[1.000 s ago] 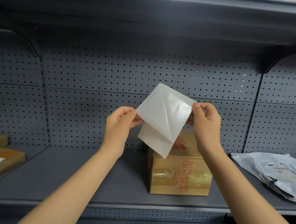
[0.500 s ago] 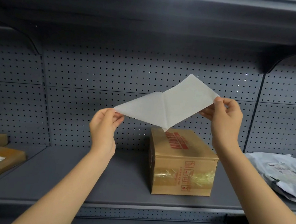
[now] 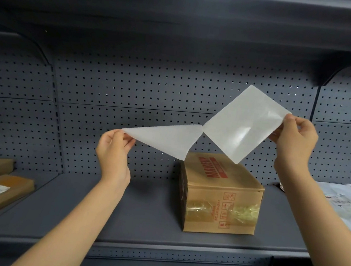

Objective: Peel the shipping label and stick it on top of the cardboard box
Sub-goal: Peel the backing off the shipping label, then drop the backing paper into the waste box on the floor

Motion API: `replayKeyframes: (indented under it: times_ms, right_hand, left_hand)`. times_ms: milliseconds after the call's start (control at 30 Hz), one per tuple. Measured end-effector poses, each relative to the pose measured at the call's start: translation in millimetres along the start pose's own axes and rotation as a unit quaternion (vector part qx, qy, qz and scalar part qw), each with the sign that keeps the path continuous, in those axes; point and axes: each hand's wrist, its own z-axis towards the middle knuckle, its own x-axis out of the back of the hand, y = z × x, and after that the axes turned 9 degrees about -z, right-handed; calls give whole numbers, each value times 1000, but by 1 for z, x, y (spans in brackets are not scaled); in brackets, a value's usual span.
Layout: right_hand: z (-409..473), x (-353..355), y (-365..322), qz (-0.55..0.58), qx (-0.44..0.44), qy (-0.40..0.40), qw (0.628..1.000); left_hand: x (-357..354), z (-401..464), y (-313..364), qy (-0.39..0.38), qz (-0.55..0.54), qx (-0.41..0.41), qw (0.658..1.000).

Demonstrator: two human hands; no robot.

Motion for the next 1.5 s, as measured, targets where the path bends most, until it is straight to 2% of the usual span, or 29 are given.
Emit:
replayKeyframes:
  times_ms: [200, 633, 967, 1200, 1500]
  right_hand:
    - [2, 1, 9, -24, -5, 23, 999]
    - [-20, -30, 8, 31, 0, -47, 998]
    - [-27, -66, 23, 65, -45, -135, 988]
    - [-43, -88, 29, 72, -57, -220, 971]
    - [-93, -110, 16, 147, -110, -337, 924]
  left_hand:
    - [4, -1, 1, 9, -9, 9, 1000]
    - [2, -13, 16, -3, 28, -21, 999]
    - [-3, -23, 29, 34, 54, -86, 994]
    - [0, -42, 44, 93, 85, -159, 979]
    - [33, -75, 81, 180, 122, -252, 943]
